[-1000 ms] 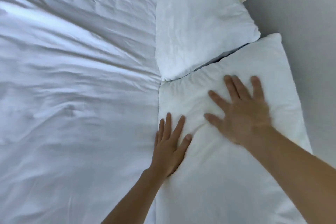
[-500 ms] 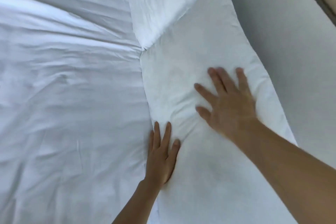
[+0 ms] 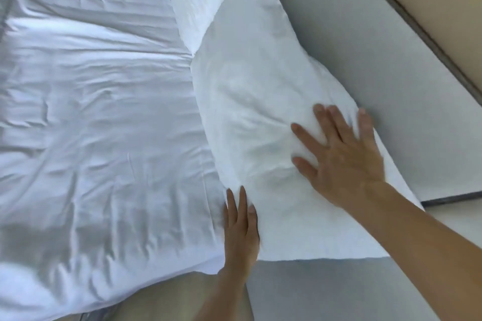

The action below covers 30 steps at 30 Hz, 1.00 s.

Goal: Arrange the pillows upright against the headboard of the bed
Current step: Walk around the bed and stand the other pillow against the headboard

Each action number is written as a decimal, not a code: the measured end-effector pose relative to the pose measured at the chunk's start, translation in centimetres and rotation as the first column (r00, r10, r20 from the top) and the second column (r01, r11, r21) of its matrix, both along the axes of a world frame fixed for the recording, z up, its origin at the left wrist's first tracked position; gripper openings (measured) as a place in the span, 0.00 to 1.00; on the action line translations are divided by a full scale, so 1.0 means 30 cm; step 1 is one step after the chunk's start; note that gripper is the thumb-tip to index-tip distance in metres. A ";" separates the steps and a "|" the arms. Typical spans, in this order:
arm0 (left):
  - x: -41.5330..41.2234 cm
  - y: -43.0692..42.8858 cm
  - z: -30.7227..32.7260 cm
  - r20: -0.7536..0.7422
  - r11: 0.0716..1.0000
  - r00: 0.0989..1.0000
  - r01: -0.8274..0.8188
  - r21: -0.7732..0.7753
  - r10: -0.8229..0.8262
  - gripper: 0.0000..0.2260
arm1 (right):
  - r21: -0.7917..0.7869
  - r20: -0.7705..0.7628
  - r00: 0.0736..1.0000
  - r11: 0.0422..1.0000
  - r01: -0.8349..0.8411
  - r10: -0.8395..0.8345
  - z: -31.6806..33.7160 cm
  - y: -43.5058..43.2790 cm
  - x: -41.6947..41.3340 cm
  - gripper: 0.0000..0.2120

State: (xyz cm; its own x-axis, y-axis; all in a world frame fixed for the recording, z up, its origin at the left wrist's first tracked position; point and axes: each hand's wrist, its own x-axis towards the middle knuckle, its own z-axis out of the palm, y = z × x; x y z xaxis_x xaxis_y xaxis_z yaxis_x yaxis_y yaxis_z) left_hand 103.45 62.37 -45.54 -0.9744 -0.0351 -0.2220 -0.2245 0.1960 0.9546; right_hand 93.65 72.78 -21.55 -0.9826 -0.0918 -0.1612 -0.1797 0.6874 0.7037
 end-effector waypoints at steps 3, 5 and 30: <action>0.070 -0.019 0.054 0.147 0.988 0.978 0.151 0.001 -0.150 0.23 | -0.145 -0.015 0.997 0.986 0.077 -0.080 0.037 0.060 0.099 0.35; 0.096 -0.097 0.129 0.226 0.921 0.929 0.336 -0.196 -0.291 0.24 | -0.324 -0.072 0.995 0.945 0.047 -0.074 0.042 0.078 0.177 0.35; -0.398 0.126 0.943 -0.563 0.521 -0.113 0.266 -0.811 -0.819 0.06 | -0.781 0.624 0.320 -0.544 0.307 -0.713 -0.893 -0.096 0.600 0.07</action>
State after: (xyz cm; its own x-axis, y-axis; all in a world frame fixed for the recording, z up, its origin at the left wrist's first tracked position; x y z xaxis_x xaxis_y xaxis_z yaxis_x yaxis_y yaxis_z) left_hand 91.50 66.14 -17.26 -0.1115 0.8330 0.5419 0.9913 0.0551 0.1193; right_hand 111.65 69.89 -48.34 -0.4876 0.6795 -0.5482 0.7841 0.0647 -0.6172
